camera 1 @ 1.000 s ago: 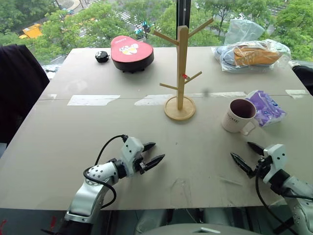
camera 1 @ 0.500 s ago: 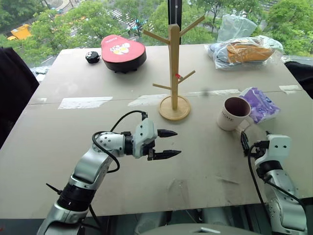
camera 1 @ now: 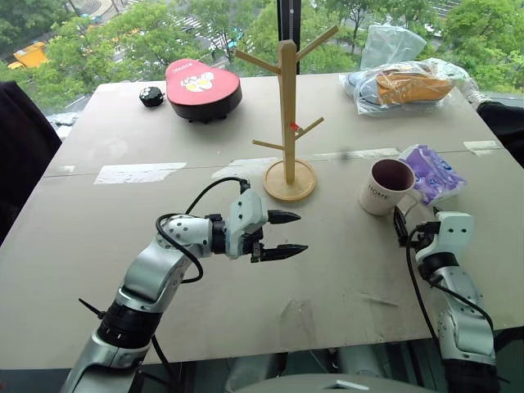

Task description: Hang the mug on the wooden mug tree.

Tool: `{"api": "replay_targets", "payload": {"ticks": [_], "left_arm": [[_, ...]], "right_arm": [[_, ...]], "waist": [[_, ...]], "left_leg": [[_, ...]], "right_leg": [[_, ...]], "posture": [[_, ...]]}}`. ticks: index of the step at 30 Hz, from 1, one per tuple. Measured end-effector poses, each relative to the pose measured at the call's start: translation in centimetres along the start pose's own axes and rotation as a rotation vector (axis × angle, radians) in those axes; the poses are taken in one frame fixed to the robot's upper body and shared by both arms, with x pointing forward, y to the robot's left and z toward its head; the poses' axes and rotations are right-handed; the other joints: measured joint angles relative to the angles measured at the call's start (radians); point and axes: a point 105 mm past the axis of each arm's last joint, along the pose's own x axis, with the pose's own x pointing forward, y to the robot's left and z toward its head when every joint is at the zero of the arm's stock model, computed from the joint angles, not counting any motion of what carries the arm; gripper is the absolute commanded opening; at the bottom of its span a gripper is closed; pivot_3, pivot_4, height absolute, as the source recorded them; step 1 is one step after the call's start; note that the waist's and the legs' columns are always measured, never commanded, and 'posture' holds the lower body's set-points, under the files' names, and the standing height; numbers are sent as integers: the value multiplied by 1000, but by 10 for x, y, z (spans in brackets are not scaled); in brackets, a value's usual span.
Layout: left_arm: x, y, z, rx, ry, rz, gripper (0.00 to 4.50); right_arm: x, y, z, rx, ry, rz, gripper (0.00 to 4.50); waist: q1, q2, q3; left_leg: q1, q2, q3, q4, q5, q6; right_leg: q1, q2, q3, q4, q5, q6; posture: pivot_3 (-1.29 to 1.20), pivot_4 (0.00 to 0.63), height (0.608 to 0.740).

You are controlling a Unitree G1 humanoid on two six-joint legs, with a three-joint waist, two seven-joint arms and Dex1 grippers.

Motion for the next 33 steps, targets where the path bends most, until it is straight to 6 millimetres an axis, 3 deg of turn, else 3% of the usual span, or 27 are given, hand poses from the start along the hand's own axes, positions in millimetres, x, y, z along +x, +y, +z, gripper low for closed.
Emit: {"api": "replay_targets", "payload": {"ticks": [3, 8, 9, 15, 18, 22, 26, 30, 33], "left_arm": [[0, -1, 1, -2, 0, 8, 3140], [-1, -2, 1, -1, 2, 19, 3140], [-2, -2, 1, -2, 1, 20, 3140], [-5, -1, 1, -34, -61, 60, 3140], [-9, -3, -8, -69, -97, 91, 3140], [-16, 5, -18, -128, -208, 229, 3140], [-31, 20, -19, -182, -414, 463, 3140], [-47, 19, -22, -201, -532, 562, 3140], [-53, 16, -23, -183, -592, 592, 3140]], "right_arm": [[4, 0, -3, 5, 3, 25, 2754], [9, 3, -4, 24, -1, 94, 226], [10, 3, -3, 23, -7, 99, 38], [13, 7, -2, 37, 21, 165, 38], [12, 22, 7, 17, 74, 302, 38], [18, 45, 40, -110, 101, 508, 38], [24, 71, 94, -273, 81, 655, 38], [22, 89, 114, -286, 137, 741, 38], [19, 108, 142, -333, 129, 816, 38]], "waist": [[0, 0, 0], [-1, 0, 0], [-1, 0, 0], [-1, 0, 0], [-3, 0, 0], [-4, 2, 2], [4, -4, 2], [7, -5, 3], [4, -6, 2]], "left_leg": [[0, 0, 0, 0, 0, 0], [0, 0, 0, 0, 0, 0], [0, 0, 0, 0, 0, 0], [0, 0, 0, 0, 0, 0], [0, 0, 1, 0, 0, 0], [0, 0, 2, 2, 0, 0], [-2, 1, -2, 2, 0, 0], [-5, 0, -1, 3, 0, 1], [-14, -1, -1, 5, 0, 1]], "right_leg": [[0, 0, 0, 0, 0, 0], [0, 0, 0, 0, 0, 0], [0, 0, 0, 0, 0, 0], [0, 0, 1, 0, 0, 0], [0, -4, 1, 0, 0, 0], [0, -5, 1, 0, 0, 0], [0, -5, -3, 0, 0, 0], [-1, -6, -3, -3, 0, 0], [-9, -7, -3, -2, 1, 0]], "posture": [[0, 150, 740], [0, 150, 740], [0, 150, 740], [0, 150, 740], [0, 150, 740], [0, 150, 740], [0, 150, 740], [0, 150, 740], [0, 150, 740]]}}
